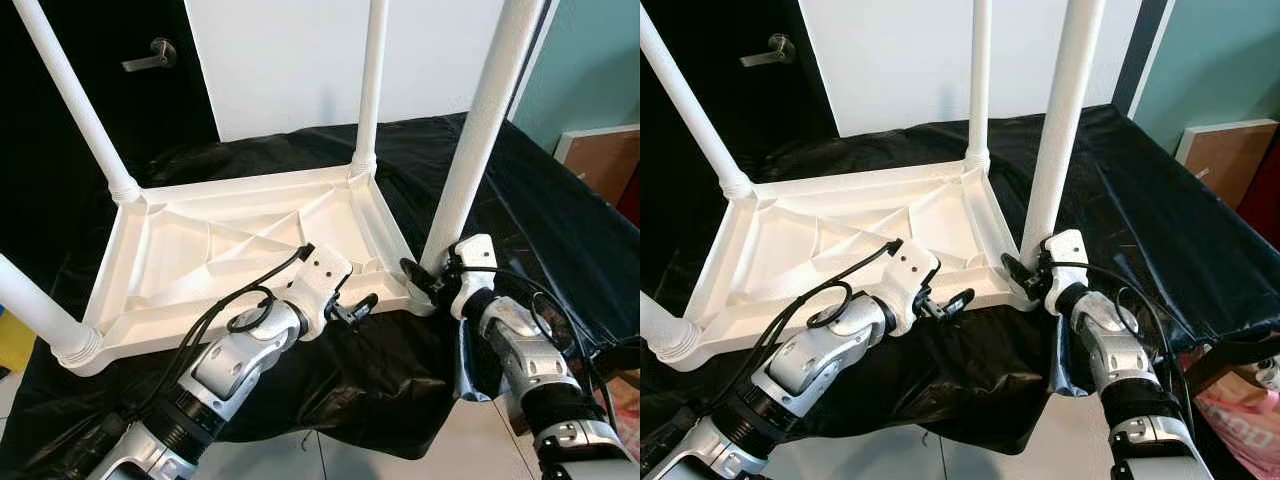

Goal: Building children table

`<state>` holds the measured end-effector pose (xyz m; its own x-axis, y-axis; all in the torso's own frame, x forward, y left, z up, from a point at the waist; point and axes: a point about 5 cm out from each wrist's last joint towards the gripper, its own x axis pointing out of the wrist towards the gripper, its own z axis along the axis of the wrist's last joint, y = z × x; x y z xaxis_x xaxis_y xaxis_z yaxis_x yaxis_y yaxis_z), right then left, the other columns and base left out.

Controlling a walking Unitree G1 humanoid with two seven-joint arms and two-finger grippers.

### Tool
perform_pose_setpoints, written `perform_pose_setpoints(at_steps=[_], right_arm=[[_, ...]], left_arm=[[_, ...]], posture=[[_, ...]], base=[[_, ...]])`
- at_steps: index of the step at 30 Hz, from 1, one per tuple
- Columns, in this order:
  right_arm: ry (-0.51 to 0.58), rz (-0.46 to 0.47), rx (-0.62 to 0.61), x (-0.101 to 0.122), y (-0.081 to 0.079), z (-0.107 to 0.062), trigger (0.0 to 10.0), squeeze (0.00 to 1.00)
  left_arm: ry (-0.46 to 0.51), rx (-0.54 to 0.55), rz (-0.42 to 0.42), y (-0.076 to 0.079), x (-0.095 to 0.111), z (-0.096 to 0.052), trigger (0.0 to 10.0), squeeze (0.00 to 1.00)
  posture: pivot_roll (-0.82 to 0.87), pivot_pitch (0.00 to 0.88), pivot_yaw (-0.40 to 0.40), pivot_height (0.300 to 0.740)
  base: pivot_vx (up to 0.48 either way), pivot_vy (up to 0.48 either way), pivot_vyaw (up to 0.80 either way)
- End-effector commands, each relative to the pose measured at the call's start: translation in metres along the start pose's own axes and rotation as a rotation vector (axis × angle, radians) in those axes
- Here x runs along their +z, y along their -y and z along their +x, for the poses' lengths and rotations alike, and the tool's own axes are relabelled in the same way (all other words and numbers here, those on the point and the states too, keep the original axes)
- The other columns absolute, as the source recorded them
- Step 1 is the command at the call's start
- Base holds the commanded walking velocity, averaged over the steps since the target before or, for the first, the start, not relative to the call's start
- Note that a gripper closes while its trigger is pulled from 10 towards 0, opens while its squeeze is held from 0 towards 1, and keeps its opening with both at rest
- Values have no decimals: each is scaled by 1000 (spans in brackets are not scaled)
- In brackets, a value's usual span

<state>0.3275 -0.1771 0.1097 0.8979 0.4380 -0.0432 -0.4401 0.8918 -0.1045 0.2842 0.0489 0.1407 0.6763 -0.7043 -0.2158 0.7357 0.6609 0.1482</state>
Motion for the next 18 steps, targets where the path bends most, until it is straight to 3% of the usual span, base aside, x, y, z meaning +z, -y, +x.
perform_pose_setpoints(at_steps=[1,5,6,7,10,14,18], right_arm=[[-99,13,-20,-21,-3,-5,10000,0],[-89,52,-213,-25,-7,-8,10000,0],[-89,52,-213,-25,-7,-8,10000,0],[-84,97,-368,-27,-14,-8,10000,0],[-84,97,-368,-27,-14,-8,10000,0],[-74,157,-541,-28,-23,-6,10000,0],[-71,177,-601,-27,-27,-4,10000,0]], left_arm=[[-15,-230,3,13,-4,-2,10000,0],[-20,-241,1,16,-6,-4,10000,0],[-20,-241,1,16,-6,-4,10000,0],[-16,-243,-2,16,-5,-3,10000,0],[-16,-243,-2,16,-5,-3,10000,0],[-10,-241,0,15,-4,-1,10000,0],[-6,-241,2,15,-4,0,10000,0]], posture=[[-154,0,10,740],[-153,0,8,740],[-153,0,8,740],[-159,0,8,740],[-159,0,8,740],[-164,0,9,740],[-167,0,9,740]], base=[[0,0,0],[0,0,0],[0,0,0],[0,0,0],[0,0,0],[0,0,0],[0,0,0]])
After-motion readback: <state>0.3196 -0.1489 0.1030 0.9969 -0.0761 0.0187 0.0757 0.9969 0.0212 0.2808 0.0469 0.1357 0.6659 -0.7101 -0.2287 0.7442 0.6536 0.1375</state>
